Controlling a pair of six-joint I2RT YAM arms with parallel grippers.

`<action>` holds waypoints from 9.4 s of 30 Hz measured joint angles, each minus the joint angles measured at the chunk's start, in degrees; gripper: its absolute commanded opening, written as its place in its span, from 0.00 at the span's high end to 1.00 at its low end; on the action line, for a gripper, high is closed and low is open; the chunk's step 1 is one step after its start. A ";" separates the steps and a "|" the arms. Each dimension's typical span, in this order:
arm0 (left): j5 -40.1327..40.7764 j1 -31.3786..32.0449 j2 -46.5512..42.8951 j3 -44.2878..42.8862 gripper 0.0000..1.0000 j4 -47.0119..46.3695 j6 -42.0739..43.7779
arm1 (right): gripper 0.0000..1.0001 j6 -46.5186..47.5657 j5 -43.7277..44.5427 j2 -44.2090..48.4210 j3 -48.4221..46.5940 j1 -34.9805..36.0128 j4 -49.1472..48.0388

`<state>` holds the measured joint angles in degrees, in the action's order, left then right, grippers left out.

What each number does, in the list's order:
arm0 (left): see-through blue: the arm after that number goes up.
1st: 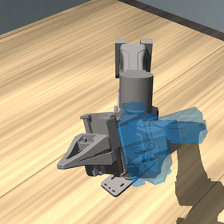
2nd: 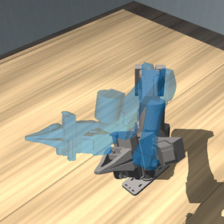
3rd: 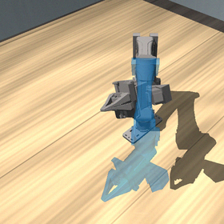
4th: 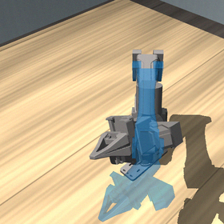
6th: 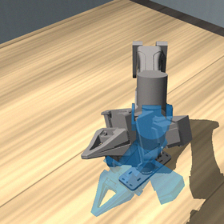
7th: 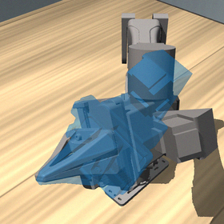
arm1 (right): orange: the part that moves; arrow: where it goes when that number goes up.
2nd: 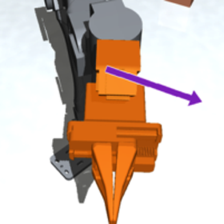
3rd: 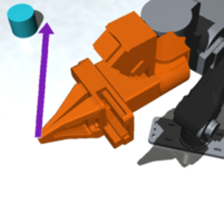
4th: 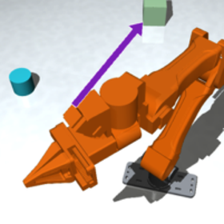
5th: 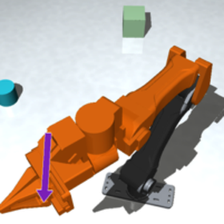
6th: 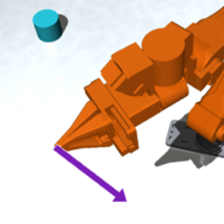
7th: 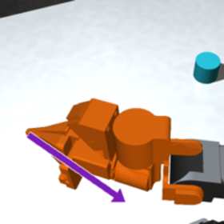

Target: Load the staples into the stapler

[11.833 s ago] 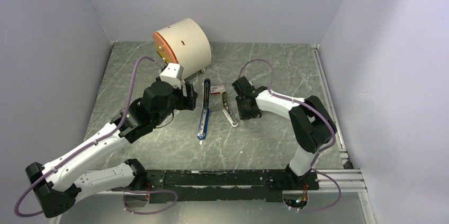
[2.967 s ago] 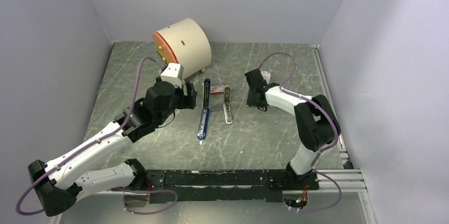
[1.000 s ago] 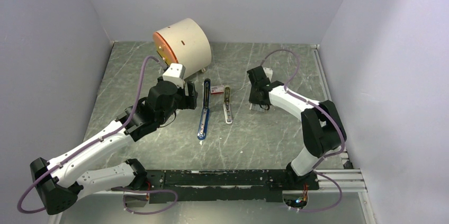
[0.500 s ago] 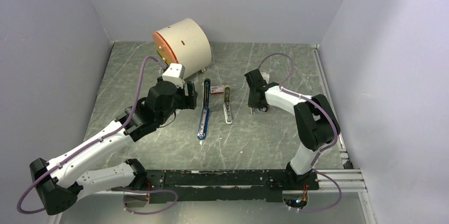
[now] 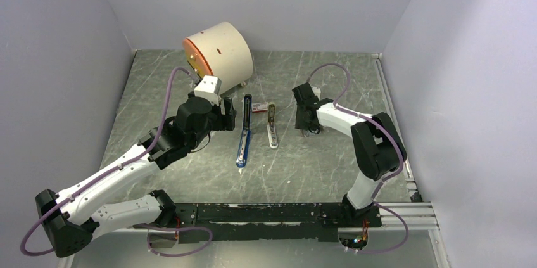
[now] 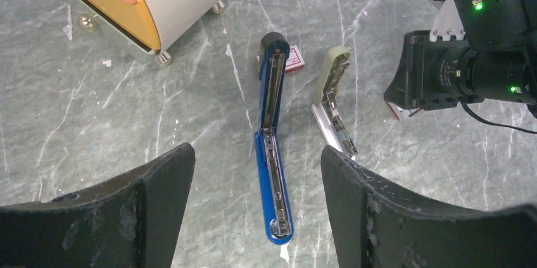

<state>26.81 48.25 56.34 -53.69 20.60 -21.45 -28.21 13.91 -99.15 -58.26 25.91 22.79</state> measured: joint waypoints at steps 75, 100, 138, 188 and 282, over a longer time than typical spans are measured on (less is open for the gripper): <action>-0.02 0.00 0.00 0.00 0.22 0.02 0.00 | 0.68 6.29 17.42 -2.78 -2.05 8.63 7.39; -0.02 0.00 -0.20 0.00 0.22 0.02 0.00 | 0.78 8.39 18.05 -3.91 -3.06 12.11 6.75; 0.00 0.00 -0.31 0.00 0.22 0.04 0.00 | 0.72 -3.96 20.65 -4.61 -6.03 10.75 8.61; 0.00 0.00 -0.57 0.00 0.22 0.22 0.00 | 0.88 -5.33 9.66 2.97 -0.70 7.67 4.59; -2.82 0.00 -7.78 11.98 0.12 2.40 -18.21 | 0.46 -11.17 -2.99 10.43 5.88 30.25 7.34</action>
<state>23.99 48.25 48.56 -41.71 23.00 -39.66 -39.38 10.92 -88.73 -52.38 56.16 30.13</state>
